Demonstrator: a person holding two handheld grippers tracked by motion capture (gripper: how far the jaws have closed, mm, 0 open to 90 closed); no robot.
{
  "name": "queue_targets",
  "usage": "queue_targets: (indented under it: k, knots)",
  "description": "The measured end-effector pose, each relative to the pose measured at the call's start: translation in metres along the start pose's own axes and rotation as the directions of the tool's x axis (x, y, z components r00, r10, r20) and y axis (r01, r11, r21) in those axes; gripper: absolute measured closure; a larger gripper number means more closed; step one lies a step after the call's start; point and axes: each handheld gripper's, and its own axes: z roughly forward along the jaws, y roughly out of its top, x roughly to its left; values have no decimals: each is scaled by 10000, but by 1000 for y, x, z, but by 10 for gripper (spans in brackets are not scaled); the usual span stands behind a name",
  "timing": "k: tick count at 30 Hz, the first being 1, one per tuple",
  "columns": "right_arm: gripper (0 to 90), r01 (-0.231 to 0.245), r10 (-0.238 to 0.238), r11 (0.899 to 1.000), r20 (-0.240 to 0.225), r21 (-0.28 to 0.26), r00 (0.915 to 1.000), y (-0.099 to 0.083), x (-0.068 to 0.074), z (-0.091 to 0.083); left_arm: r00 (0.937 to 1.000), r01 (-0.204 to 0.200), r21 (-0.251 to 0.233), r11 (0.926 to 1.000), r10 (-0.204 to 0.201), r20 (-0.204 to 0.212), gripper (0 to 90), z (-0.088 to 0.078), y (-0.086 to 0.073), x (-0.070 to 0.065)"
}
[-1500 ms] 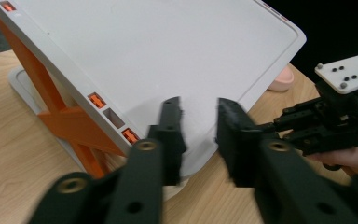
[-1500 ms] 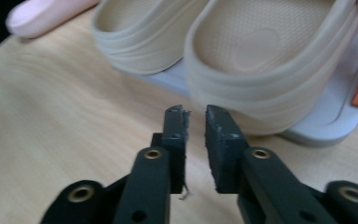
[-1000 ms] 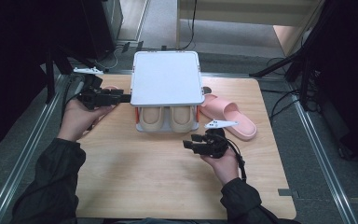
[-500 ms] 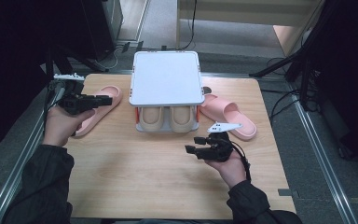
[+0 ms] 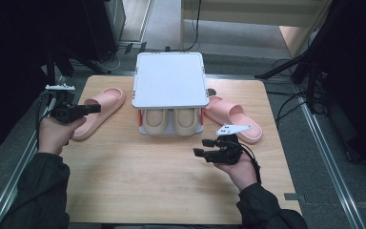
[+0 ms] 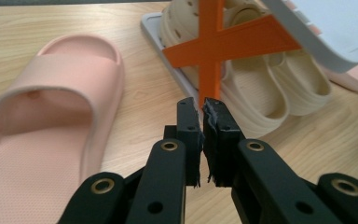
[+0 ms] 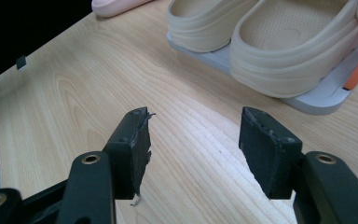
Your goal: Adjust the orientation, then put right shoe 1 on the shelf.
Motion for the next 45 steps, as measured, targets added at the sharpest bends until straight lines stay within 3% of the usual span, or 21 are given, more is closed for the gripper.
queue_targets:
  k: [9,17,24,29,38,45]
  knots:
    - [438,21,-21,10000,50,0,10000,0,1,0,9995,87,283,9996,-78,-320,877,11,-7,19]
    - [439,-114,118,9998,243,-164,9996,-4,0,-7,9982,462,410,9981,-445,-410,886,24,-11,41]
    - [439,-229,233,9997,381,-132,9990,-9,2,-10,9943,806,669,9945,-755,-759,886,38,-17,62]
    - [438,-306,312,9995,502,-121,9983,-14,2,-13,9923,916,857,9921,-837,-913,886,48,-20,69]
    - [438,-455,466,9988,741,-163,9962,-20,2,-20,9841,1566,813,9843,-1485,-975,885,61,-24,87]
    - [438,-530,539,9985,823,-130,9951,-22,2,-20,9835,1645,1016,9811,-1552,-928,885,67,-26,89]
